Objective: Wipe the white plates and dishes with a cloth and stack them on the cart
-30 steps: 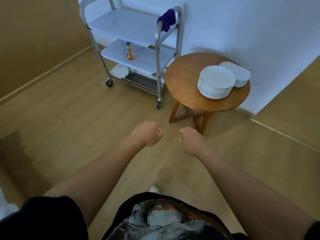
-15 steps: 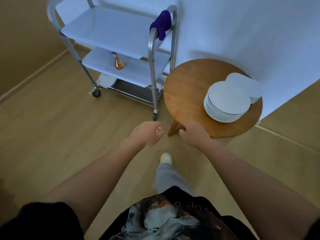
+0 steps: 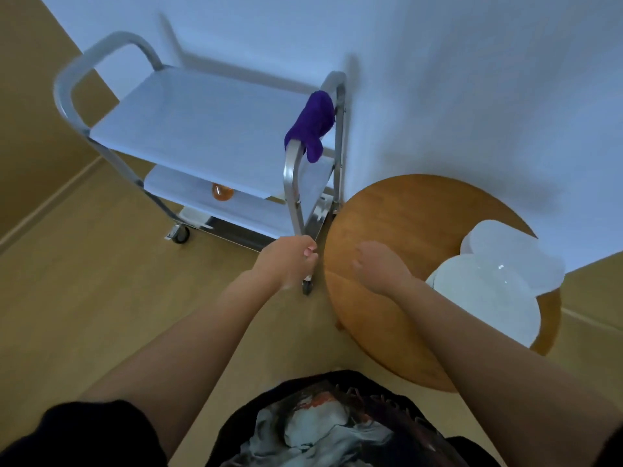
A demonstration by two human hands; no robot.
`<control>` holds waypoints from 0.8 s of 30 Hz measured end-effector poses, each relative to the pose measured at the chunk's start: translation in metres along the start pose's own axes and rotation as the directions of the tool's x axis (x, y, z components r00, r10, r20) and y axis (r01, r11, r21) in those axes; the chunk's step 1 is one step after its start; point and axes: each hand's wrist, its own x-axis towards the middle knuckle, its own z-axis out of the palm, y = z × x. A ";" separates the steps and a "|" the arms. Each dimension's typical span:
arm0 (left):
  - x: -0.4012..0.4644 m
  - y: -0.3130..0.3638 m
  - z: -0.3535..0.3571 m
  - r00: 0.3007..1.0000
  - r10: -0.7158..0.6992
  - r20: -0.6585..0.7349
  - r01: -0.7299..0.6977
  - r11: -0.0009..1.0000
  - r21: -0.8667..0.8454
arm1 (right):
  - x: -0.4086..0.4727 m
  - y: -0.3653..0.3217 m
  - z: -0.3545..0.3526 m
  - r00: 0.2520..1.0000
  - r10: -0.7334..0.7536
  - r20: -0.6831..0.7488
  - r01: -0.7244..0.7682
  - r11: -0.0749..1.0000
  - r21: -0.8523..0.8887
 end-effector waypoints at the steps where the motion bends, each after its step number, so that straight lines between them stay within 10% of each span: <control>1: 0.010 -0.002 -0.006 1.000 0.007 0.003 -0.007 1.000 0.011 | 0.011 -0.003 -0.007 1.000 -0.006 -0.014 0.006 1.000 -0.003; 14: 0.201 -0.047 -0.119 0.922 0.314 -0.227 -0.325 0.945 -0.014 | 0.182 -0.076 -0.067 0.937 0.086 -0.337 0.011 0.961 0.277; 24: 0.290 -0.075 -0.146 0.905 0.422 -0.050 -0.424 0.904 -0.051 | 0.236 -0.109 -0.080 0.953 0.175 -0.248 -0.090 0.942 0.323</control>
